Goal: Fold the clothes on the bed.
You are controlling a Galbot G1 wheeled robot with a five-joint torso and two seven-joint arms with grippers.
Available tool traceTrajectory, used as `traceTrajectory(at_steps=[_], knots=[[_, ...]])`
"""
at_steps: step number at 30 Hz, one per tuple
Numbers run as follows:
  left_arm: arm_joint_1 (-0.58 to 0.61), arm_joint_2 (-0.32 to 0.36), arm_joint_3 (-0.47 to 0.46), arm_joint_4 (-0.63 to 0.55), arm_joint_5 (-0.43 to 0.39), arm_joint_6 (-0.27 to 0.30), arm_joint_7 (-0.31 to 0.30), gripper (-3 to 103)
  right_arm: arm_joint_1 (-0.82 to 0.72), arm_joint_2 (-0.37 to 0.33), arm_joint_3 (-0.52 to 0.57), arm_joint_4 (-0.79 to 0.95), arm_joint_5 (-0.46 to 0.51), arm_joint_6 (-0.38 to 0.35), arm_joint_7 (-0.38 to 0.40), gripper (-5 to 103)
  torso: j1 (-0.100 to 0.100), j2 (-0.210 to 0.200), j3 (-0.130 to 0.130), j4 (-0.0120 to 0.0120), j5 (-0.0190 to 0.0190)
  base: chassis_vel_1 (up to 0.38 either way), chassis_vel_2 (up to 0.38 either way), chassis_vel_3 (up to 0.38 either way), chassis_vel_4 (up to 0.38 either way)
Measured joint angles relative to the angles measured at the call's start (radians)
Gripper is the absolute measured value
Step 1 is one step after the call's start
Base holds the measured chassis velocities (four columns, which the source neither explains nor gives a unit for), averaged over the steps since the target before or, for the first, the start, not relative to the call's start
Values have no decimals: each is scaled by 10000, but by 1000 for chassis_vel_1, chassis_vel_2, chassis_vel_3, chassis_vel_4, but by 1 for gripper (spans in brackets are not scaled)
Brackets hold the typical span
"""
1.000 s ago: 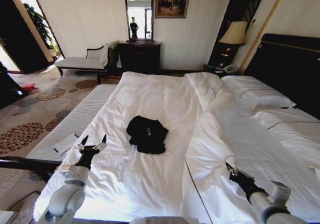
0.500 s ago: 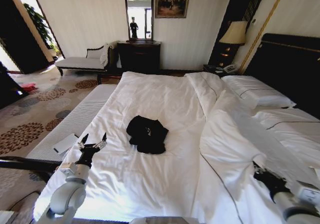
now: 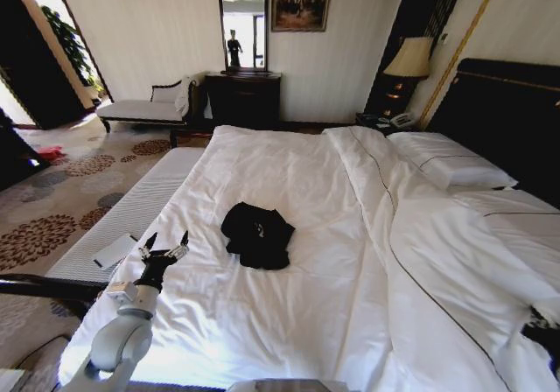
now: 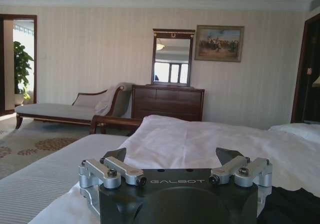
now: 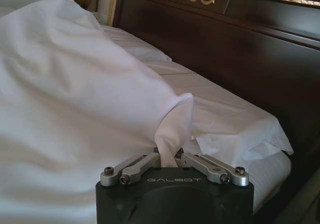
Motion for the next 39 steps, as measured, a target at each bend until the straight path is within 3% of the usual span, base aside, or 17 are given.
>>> traceTrajectory(at_steps=[7, 16, 24, 39], knots=[[-43, 5, 33, 110, -4, -31, 3, 100, 79, 125, 385, -677, -161, 69, 0, 1, 0, 0, 0, 1, 1, 0, 0, 0, 0], [-63, 30, 59, 113, -1, -58, 12, 100, 671, -176, 801, -2972, -850, 787, -168, 1, 0, 0, 0, 1, 3, 0, 0, 0, 0], [-63, 73, 17, 80, -16, -38, -10, 100, 1180, -75, 716, -4003, -1783, 1183, -249, 1, 0, 0, 0, 3, 0, 0, 0, 0, 0], [-35, 8, 190, 24, 142, 83, -119, 100, 1611, 226, 223, -6054, -2425, 1817, -184, 1, 0, 0, 0, 7, 0, 0, 0, 0, 0]])
